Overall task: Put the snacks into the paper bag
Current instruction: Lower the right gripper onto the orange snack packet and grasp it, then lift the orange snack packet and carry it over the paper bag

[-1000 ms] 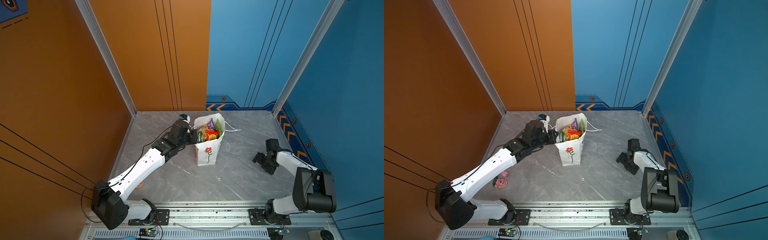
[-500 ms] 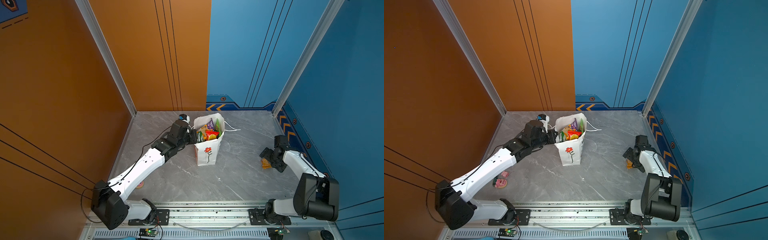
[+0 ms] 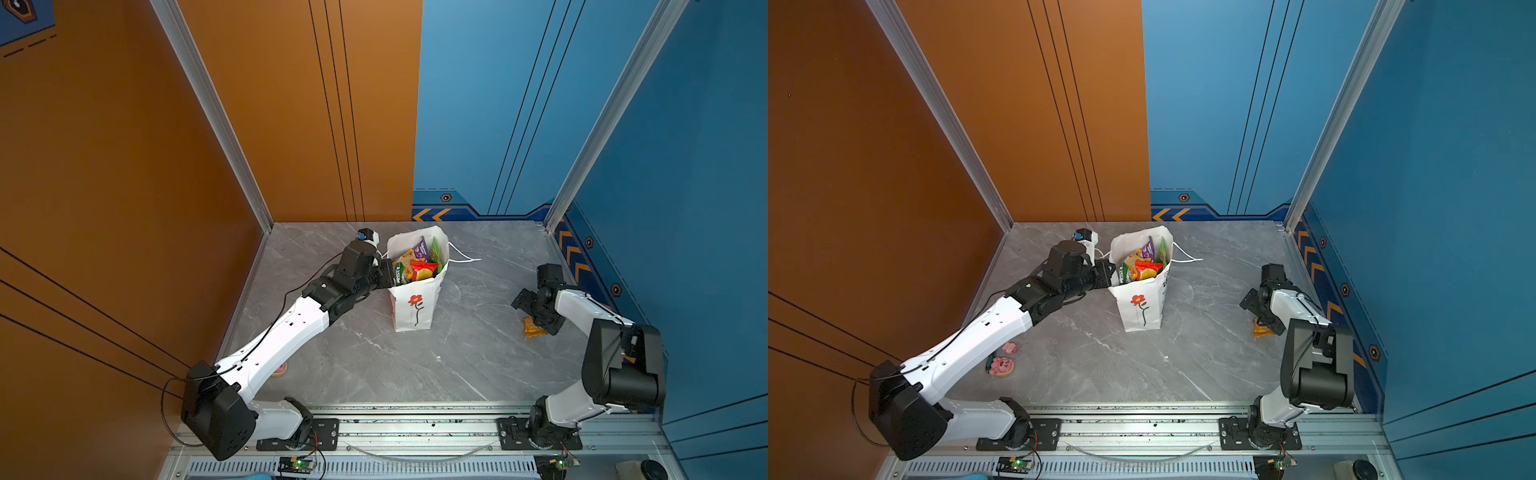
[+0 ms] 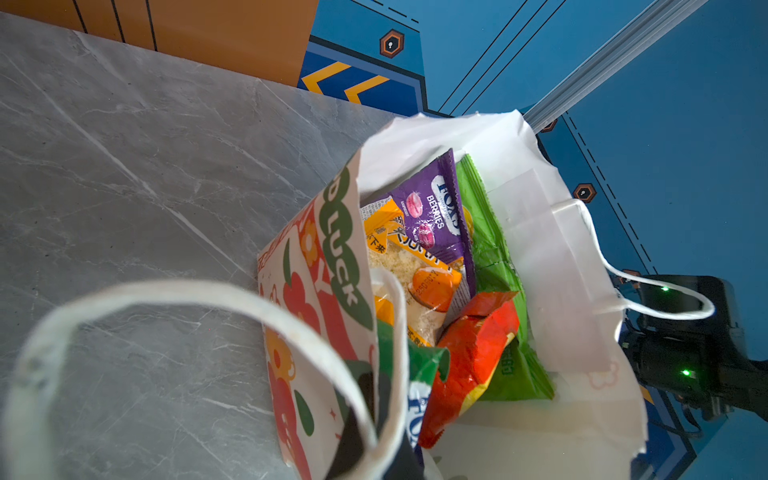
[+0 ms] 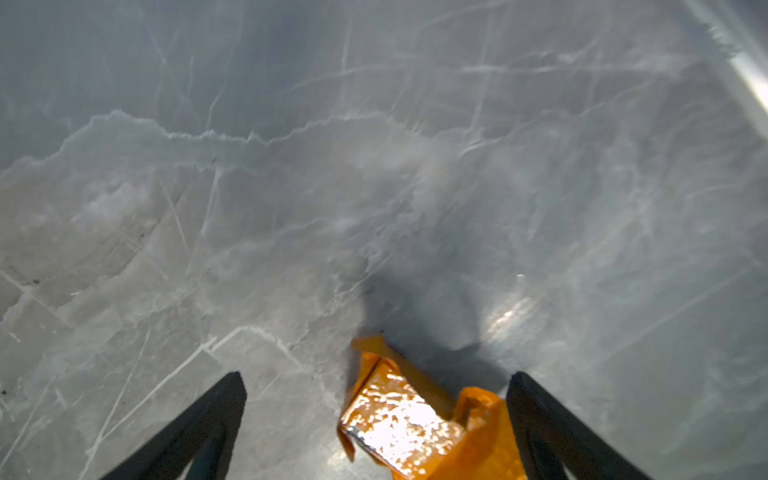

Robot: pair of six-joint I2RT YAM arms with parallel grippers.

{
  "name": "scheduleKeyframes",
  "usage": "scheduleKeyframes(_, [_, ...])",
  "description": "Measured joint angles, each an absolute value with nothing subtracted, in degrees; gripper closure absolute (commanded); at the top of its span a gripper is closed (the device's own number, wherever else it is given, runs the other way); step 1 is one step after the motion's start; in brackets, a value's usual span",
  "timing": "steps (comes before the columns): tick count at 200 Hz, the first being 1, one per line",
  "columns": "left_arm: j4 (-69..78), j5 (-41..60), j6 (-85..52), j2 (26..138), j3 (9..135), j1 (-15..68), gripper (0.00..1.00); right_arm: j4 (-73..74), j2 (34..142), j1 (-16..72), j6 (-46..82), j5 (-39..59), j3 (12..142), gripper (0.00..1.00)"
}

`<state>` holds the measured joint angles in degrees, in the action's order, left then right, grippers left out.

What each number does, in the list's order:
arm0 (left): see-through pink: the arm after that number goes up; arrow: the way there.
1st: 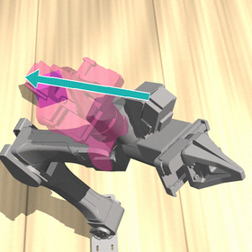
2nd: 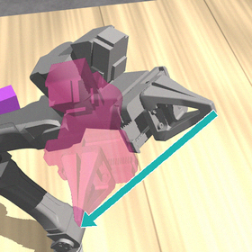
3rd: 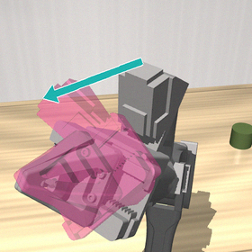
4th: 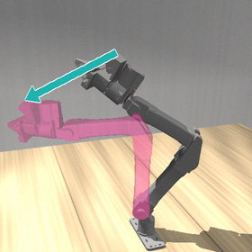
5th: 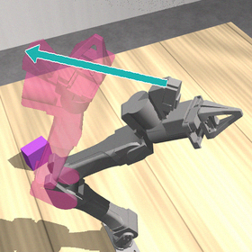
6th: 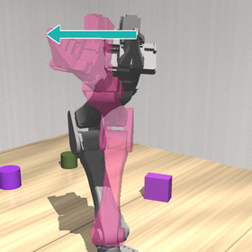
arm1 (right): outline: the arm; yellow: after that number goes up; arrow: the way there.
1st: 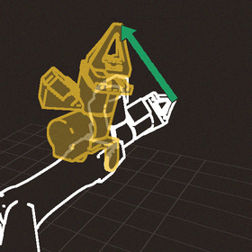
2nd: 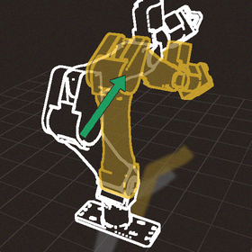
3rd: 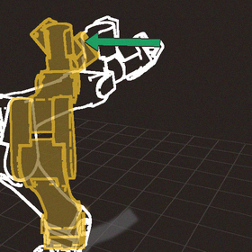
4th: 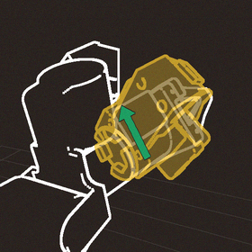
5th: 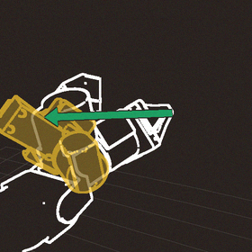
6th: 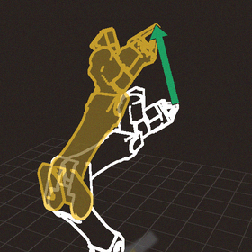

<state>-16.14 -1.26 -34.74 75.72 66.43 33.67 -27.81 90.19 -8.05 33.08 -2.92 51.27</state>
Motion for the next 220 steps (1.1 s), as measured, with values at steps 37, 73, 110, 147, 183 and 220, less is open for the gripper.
scheduleKeyframes(37, [-16.1,-1.3,-34.7,75.7,66.3,33.4,1.0,-28.1,89.6,-6.3,32.9,-1.3,51.3,0.07])
scheduleKeyframes(73, [-16.1,-1.3,-34.8,75.7,66.3,33.4,1.0,-28.5,87.4,-6.0,32.0,-1.3,49.6,0.17])
scheduleKeyframes(110, [-16.1,-1.3,-34.8,75.6,66.2,33.4,1.0,-29.5,86.9,-5.1,31.9,-1.1,48.1,0.17])
scheduleKeyframes(147, [-16.1,-1.3,-34.8,75.6,66.2,33.4,1.0,-29.5,85.6,-4.4,31.9,-0.3,46.4,0.21])
scheduleKeyframes(183, [-16.1,-1.3,-34.8,75.6,66.2,33.4,1.0,-29.6,85.6,-4.2,31.9,-0.3,45.9,0.27])
scheduleKeyframes(220, [-16.1,-1.3,-34.8,75.6,66.2,33.3,1.0,-30.1,85.7,-2.7,31.9,-1.8,45.9,0.34])
